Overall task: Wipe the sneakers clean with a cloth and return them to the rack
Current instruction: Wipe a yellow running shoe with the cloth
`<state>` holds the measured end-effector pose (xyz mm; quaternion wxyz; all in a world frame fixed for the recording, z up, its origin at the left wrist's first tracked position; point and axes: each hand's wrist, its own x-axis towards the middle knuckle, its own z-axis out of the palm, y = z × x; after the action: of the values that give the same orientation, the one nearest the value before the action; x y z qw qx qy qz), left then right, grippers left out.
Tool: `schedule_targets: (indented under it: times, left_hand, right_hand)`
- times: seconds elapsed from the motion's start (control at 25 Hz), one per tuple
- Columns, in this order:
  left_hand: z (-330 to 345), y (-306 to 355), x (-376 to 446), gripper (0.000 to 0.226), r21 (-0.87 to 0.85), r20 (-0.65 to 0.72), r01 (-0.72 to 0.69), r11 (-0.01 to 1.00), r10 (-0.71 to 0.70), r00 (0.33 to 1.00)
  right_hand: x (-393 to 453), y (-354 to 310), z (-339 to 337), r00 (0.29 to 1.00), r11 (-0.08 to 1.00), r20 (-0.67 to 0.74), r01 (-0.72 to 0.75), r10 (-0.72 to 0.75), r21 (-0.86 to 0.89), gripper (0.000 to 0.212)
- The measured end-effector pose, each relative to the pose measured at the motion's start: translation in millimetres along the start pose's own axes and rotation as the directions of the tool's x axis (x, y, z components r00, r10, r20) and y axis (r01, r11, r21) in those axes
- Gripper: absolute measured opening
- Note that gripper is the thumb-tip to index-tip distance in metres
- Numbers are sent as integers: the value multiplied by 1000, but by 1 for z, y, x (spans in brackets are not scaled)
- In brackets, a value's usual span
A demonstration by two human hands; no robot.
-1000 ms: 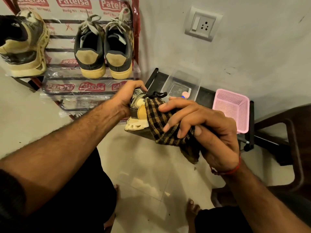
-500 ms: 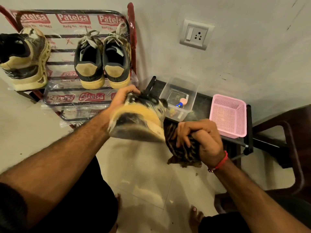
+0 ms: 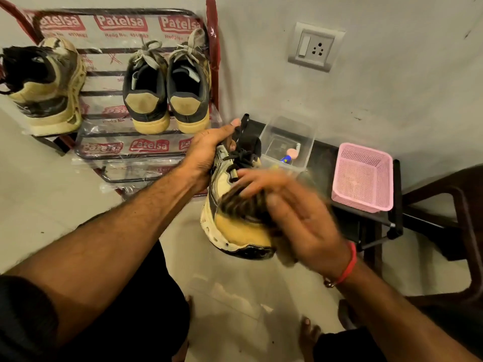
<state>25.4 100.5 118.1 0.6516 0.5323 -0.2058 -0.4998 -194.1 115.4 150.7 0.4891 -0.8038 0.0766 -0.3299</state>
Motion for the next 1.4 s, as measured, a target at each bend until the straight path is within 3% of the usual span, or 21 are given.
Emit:
schedule_targets:
  times: [0.08, 0.16, 0.28, 0.36, 0.44, 0.48, 0.6, 0.72, 0.8, 0.88, 0.96, 1.04, 1.12, 1.2, 1.32, 1.4]
  left_hand:
    - [4, -1, -5, 35, -20, 8, 2, 1000, -1, 1000]
    - [7, -2, -11, 29, -34, 33, 14, 999, -13, 999]
    - [10, 1, -16, 38, -120, 126, 13, 993, 2, 992]
    - [12, 1, -18, 45, -124, 231, 14, 992, 16, 973]
    - [11, -2, -14, 46, -127, 252, 4, 992, 28, 967]
    - [10, -2, -10, 49, -133, 233, 0, 991, 31, 972]
    - [-3, 1, 0, 69, -146, 230, -78, 986, 111, 967]
    - [-8, 4, -1, 76, -157, 303, -178, 972, 218, 928]
    - [-5, 4, -6, 76, -171, 315, -145, 975, 193, 929]
    - [-1, 2, -7, 74, -162, 323, -159, 974, 205, 924]
    - [-1, 0, -5, 73, -128, 317, -208, 970, 239, 918]
    - [-2, 1, 1, 73, -97, 275, -216, 972, 235, 932]
    - [-7, 5, 5, 72, -89, 229, -208, 974, 223, 947]
    - [-14, 9, 5, 72, -128, 206, -182, 975, 205, 957]
    - [-17, 10, 5, 72, -199, 236, -180, 963, 226, 945]
    - [-13, 10, 5, 75, -295, 266, -151, 943, 233, 935]
  right_hand:
    - [-5, 0, 18, 940, 914, 302, 255, -158, -316, 24]
    - [-6, 7, 25, 902, 850, 381, 355, -203, -389, 27]
    - [-2, 31, 8, 941, 846, 295, 291, -168, -446, 28]
    - [1, 52, -15, 997, 877, 66, 57, -28, -478, 27]
    - [2, 61, -25, 979, 911, -161, -175, 122, -373, 28]
    - [1, 58, -20, 972, 920, -181, -204, 150, -334, 28]
    - [-7, 33, 17, 998, 921, 40, 57, -45, -386, 27]
    - [-7, 24, 18, 953, 857, 227, 284, -202, -431, 25]
    - [-4, 41, -3, 973, 766, 157, 230, -169, -600, 24]
    - [0, 55, -27, 995, 734, -16, 64, -102, -676, 24]
    - [-1, 52, -29, 995, 769, -90, -29, -37, -639, 27]
    - [-6, 35, -3, 999, 854, -25, 9, -25, -519, 27]
    - [-12, 9, 29, 999, 962, 40, 26, -16, -271, 25]
    - [-17, -17, 50, 980, 991, 168, 120, -109, -56, 26]
    - [-15, -14, 46, 902, 922, 316, 355, -294, -155, 33]
    - [-10, 12, 21, 909, 867, 300, 383, -291, -320, 35]
